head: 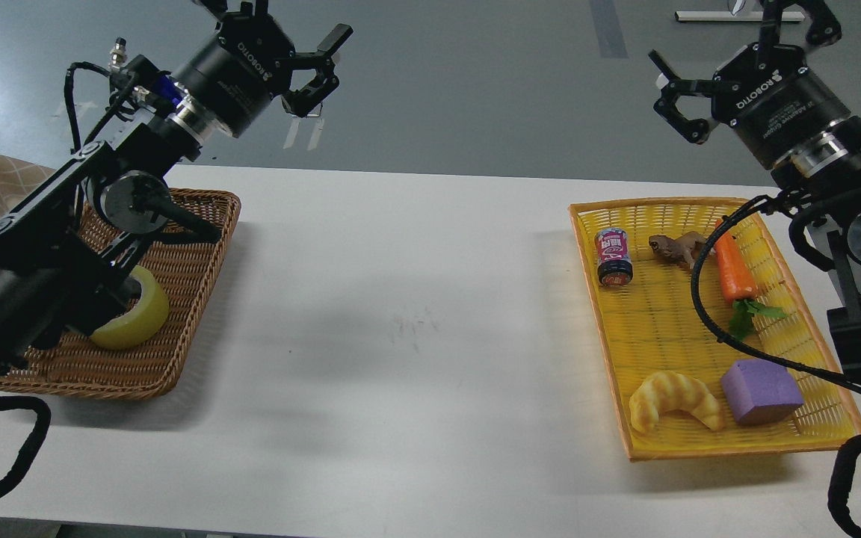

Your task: Place and transfer tape with both arms

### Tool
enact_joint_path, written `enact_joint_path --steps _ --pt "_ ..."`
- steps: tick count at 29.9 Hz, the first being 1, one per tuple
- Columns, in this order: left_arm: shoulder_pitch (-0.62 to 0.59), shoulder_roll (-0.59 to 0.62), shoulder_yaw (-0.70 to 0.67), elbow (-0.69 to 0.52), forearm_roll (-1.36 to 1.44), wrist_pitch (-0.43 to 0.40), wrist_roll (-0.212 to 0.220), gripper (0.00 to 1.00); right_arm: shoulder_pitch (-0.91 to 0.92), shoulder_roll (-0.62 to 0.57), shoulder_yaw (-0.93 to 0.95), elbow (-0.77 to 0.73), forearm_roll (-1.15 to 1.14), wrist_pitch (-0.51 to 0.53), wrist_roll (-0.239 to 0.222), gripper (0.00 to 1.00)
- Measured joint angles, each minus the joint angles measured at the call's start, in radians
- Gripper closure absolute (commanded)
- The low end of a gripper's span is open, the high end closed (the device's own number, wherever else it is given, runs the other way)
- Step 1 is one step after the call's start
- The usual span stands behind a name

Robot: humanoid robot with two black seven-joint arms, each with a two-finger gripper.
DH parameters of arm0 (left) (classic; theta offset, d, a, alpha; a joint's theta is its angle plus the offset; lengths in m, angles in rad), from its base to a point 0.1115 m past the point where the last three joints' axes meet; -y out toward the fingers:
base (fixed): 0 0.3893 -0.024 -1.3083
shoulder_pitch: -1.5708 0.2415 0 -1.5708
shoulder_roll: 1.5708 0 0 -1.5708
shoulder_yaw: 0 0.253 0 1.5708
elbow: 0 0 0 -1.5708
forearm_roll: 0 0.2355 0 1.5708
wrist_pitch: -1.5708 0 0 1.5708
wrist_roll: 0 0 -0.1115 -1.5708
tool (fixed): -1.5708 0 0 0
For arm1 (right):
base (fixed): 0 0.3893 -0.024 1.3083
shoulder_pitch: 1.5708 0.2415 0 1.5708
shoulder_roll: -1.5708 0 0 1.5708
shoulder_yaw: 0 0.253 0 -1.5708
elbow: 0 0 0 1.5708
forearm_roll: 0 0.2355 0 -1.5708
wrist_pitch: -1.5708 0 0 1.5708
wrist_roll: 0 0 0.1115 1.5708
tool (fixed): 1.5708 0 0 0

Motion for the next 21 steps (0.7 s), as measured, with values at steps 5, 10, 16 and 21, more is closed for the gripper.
enact_joint_path --steps 5,10,16,21 --pt "0.000 -0.022 -0.005 0.002 -0.002 -0.008 0.001 0.02 0.074 0.010 -0.058 -0.075 -0.020 0.000 0.000 0.00" --pt "0.001 -0.023 -0.008 0.005 -0.002 -0.008 0.001 0.02 0.116 0.029 -0.076 -0.111 -0.039 0.000 0.000 0.00" --pt "0.023 -0.020 -0.044 0.005 -0.003 -0.008 0.001 0.02 0.096 0.069 -0.071 -0.098 -0.039 0.000 0.006 0.00" --pt "0.048 -0.015 -0.074 0.005 -0.003 -0.008 0.003 0.02 0.068 0.091 -0.067 -0.069 -0.035 0.000 0.006 0.00"
